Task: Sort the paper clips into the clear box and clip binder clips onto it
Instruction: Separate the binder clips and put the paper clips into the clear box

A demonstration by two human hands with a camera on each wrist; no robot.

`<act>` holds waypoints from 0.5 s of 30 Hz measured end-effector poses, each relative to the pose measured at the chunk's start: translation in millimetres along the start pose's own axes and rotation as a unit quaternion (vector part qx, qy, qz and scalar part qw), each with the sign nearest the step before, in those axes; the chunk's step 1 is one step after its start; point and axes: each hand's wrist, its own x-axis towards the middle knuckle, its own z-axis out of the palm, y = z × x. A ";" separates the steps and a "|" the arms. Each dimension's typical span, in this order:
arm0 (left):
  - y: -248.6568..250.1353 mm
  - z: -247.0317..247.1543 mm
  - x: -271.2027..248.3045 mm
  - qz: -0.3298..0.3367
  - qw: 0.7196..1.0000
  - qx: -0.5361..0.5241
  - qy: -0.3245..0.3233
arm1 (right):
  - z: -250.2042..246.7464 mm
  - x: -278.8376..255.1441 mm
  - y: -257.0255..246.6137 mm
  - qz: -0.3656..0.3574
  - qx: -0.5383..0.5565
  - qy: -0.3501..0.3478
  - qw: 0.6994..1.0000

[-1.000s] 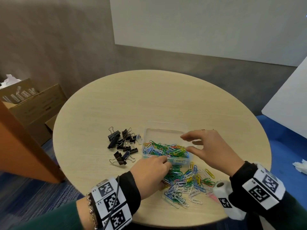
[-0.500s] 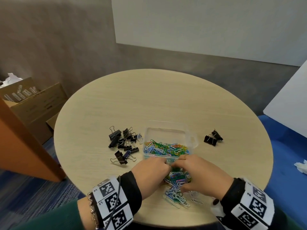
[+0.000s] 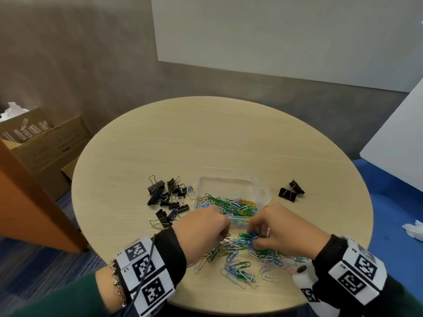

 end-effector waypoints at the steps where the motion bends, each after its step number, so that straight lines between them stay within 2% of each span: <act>1: -1.5 -3.9 -0.8 0.002 1.000 -0.008 0.008 | -4.0 -0.9 1.6 0.000 0.013 0.001 1.000; 6: -11.7 -27.6 -4.0 0.014 0.997 -0.051 0.056 | -29.1 -5.3 9.7 0.005 0.067 0.029 0.997; 9: -19.7 -37.1 -1.6 0.007 0.991 -0.081 0.109 | -38.2 -0.7 13.3 0.002 0.088 0.098 0.991; 12: -26.9 -33.1 4.6 -0.016 0.974 -0.126 0.189 | -32.2 10.1 14.6 -0.008 0.103 0.179 0.978; 13: -28.9 -29.7 6.1 -0.025 0.971 -0.132 0.198 | -28.3 12.8 14.8 -0.010 0.105 0.189 0.976; 15: -31.8 -22.8 7.7 -0.040 0.976 -0.132 0.171 | -22.1 15.7 16.1 -0.012 0.092 0.195 0.976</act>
